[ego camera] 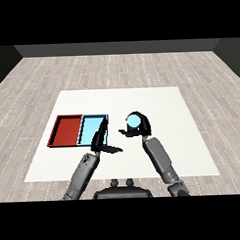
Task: Pick the blue can and put it in the blue box
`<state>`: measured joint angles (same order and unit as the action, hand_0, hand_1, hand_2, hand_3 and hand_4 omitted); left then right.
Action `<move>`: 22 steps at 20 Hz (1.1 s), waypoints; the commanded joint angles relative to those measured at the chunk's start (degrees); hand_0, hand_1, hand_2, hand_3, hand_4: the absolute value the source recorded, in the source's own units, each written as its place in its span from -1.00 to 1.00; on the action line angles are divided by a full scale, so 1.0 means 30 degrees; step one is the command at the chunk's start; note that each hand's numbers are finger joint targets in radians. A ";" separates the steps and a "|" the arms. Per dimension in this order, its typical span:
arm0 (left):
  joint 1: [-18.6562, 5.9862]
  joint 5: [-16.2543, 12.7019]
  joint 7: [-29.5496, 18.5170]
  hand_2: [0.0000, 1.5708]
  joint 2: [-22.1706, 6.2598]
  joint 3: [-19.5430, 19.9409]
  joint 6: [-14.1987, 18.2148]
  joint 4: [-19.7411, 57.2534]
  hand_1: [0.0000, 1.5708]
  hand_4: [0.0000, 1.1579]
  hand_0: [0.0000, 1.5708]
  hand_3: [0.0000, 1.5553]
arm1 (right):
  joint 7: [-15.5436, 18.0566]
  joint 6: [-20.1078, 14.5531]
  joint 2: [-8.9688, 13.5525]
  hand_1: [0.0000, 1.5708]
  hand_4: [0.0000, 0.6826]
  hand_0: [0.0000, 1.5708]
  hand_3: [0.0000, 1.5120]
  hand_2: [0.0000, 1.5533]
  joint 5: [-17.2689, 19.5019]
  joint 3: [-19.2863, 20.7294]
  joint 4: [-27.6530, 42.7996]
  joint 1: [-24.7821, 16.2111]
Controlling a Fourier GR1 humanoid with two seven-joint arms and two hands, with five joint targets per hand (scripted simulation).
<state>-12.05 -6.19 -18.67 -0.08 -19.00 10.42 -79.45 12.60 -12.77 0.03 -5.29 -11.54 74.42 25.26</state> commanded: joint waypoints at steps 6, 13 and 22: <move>-0.1279 -0.1174 0.0243 -1.00 0.0026 -0.1201 0.1228 0.1754 -1.00 -1.00 -1.00 -1.00 | 0.0160 0.0277 -0.0010 0.82 0.64 0.82 0.81 0.88 -0.0683 -0.0209 -0.0200 0.0343; -0.4480 -0.3392 -0.0013 -1.00 0.0027 -0.2261 0.2488 0.4846 -1.00 -1.00 -1.00 -1.00 | 0.0485 0.0154 -0.0010 0.84 0.62 0.84 0.80 0.89 -0.1036 -0.0937 -0.0678 0.0325; -0.4592 -0.5786 -0.1984 -1.00 0.0027 -0.4310 0.4216 0.6174 -1.00 -1.00 -1.00 -1.00 | 0.0536 -0.0998 -0.0010 0.83 0.64 0.83 0.82 0.88 -0.1774 -0.2611 -0.1056 0.1400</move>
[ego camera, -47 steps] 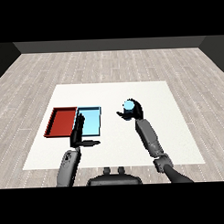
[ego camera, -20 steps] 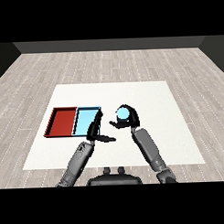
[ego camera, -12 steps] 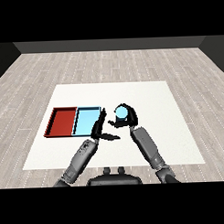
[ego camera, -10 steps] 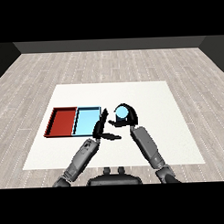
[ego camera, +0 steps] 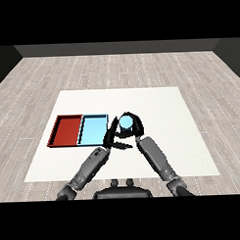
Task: Pick the blue can and put it in the blue box
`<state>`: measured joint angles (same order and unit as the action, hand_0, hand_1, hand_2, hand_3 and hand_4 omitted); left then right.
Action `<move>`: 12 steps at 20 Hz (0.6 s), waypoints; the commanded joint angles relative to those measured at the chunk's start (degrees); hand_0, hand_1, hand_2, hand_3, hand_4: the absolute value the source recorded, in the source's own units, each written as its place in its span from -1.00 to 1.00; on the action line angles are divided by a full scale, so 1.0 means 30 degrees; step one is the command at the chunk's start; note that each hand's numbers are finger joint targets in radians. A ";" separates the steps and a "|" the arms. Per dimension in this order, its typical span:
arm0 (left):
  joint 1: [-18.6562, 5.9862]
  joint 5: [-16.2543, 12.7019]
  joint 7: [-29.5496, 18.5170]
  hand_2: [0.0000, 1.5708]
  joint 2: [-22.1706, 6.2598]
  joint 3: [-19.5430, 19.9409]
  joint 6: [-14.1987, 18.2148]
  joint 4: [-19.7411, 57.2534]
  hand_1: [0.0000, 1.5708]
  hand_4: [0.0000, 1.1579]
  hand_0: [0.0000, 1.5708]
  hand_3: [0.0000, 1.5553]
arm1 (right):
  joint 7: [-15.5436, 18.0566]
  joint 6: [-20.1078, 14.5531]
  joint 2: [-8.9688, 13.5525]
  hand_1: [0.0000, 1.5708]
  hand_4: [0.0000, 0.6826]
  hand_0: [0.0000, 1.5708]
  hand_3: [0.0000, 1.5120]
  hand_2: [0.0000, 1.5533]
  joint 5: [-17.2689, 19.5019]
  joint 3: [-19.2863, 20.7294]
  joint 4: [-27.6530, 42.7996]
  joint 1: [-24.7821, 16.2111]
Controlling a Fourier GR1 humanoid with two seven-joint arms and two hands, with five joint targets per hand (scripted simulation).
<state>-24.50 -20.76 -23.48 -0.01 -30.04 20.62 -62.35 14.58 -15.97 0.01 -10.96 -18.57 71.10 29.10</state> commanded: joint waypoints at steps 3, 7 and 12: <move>0.0567 0.0813 0.1000 -1.00 0.0002 -0.0077 0.0020 -0.1204 -1.00 -1.00 -1.00 -1.00 | -0.0759 0.0537 0.0037 0.81 0.63 0.81 0.81 0.87 0.0481 0.0254 0.1488 -0.0689; -0.0875 -0.0017 0.1573 -1.00 0.0002 -0.0527 0.0576 -0.0269 -1.00 -1.00 -1.00 -1.00 | 0.0468 0.0663 -0.0002 0.81 0.61 0.81 0.82 0.88 -0.0058 -0.0358 0.0748 -0.1036; -0.0872 0.0800 0.1905 -1.00 -0.0108 0.0823 -0.0003 -0.0315 -1.00 -1.00 -1.00 -1.00 | 0.0636 -0.0078 -0.0002 0.81 0.60 0.81 0.83 0.88 -0.0314 -0.0954 0.0559 -0.0463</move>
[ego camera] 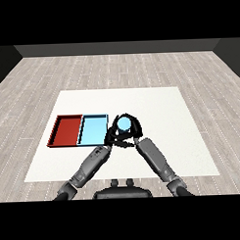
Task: Pick the blue can and put it in the blue box
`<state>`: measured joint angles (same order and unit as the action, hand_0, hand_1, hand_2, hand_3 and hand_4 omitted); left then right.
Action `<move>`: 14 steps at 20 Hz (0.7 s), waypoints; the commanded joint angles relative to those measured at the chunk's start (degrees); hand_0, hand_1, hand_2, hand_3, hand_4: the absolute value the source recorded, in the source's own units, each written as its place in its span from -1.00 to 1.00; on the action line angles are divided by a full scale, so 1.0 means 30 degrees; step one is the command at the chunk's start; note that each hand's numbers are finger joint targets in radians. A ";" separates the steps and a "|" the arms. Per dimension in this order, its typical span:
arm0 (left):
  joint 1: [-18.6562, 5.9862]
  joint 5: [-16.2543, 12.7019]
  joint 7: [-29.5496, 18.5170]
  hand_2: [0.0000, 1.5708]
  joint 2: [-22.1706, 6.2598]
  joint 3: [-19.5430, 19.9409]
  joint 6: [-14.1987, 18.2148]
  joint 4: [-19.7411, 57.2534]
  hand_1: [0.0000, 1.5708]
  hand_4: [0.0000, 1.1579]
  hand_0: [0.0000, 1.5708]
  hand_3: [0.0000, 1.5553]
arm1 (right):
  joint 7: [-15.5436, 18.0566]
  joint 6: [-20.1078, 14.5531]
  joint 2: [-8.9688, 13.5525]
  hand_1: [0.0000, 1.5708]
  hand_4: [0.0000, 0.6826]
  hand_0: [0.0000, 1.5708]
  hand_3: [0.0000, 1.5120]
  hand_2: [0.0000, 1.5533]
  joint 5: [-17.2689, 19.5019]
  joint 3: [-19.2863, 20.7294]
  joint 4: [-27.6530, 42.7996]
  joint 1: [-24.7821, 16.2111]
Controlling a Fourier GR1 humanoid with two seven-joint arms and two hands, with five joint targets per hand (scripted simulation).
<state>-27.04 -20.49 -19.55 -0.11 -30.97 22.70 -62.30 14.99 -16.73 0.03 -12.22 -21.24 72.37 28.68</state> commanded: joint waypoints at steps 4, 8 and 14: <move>-0.1419 -0.0564 -0.0109 -1.00 0.0033 -0.0152 0.0524 0.1302 -1.00 -1.00 -1.00 -1.00 | -0.1238 -0.0244 -0.0008 0.81 0.58 0.81 0.81 0.88 -0.0210 -0.0156 0.1125 0.0305; -0.0808 -0.1928 -0.2355 -1.00 0.0028 -0.2228 0.1327 0.1898 -1.00 -1.00 -1.00 -1.00 | 0.1502 -0.0195 -0.0005 0.84 0.52 0.84 0.81 0.88 -0.0813 -0.1063 -0.1123 -0.0397; -0.1553 -0.0574 -0.0918 -1.00 -0.0187 -0.0283 -0.0033 0.1965 -1.00 -1.00 -1.00 -1.00 | -0.0681 -0.1769 -0.0003 0.82 0.53 0.82 0.79 0.86 -0.0109 -0.2257 0.0321 0.0659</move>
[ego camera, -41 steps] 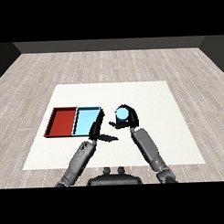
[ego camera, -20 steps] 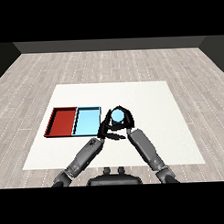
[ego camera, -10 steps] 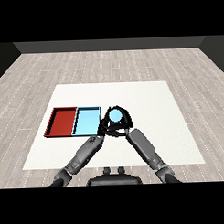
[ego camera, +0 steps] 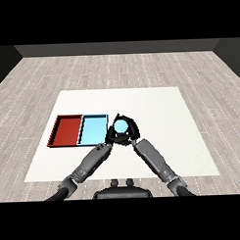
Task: Pick the blue can and put it in the blue box
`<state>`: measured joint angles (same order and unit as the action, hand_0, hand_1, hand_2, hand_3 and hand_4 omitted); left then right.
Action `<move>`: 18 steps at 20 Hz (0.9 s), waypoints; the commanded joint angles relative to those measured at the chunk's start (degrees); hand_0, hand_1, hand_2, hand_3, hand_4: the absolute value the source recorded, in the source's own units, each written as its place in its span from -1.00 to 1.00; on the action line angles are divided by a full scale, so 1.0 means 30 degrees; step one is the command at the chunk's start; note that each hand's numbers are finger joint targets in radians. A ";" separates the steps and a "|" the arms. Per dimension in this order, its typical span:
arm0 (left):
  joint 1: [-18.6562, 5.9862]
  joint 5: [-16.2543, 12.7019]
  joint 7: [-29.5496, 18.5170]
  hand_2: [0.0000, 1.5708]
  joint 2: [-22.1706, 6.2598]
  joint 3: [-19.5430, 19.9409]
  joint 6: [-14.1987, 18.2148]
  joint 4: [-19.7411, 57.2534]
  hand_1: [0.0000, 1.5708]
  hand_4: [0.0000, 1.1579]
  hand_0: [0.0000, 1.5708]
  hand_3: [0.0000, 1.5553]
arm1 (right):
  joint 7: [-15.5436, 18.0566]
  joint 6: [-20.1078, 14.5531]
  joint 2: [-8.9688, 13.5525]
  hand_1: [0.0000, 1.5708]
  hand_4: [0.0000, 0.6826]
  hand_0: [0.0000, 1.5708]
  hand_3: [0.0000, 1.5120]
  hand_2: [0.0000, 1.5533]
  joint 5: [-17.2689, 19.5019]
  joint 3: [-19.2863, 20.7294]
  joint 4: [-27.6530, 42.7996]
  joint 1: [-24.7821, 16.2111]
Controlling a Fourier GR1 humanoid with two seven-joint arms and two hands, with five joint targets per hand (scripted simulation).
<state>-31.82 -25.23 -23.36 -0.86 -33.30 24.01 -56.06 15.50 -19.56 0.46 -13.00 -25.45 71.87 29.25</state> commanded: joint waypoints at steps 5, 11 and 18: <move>0.0278 0.0010 -0.0205 -1.00 0.0265 -0.0550 0.0129 -0.0198 -1.00 -1.00 -1.00 -1.00 | 0.0521 -0.1693 -0.0142 0.84 0.42 0.84 0.80 0.86 -0.1597 -0.1805 -0.0922 0.1220; -0.0678 -0.1177 0.1585 1.00 0.0263 -0.0914 0.3909 -0.0607 1.00 1.00 1.00 0.95 | -0.0719 -0.0020 -0.0137 0.83 0.51 0.83 0.82 0.88 -0.0903 -0.0440 0.0147 0.1250; -0.1484 -0.2367 0.0580 0.98 0.0263 -0.2079 0.4576 0.1565 1.00 0.96 1.00 0.87 | -0.0405 -0.0195 -0.0132 0.81 0.56 0.81 0.82 0.88 -0.0864 -0.0631 0.0732 0.0473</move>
<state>-34.46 -28.87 -21.79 -1.54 -36.72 34.38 -54.06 15.57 -20.37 1.35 -15.29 -27.00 71.55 30.87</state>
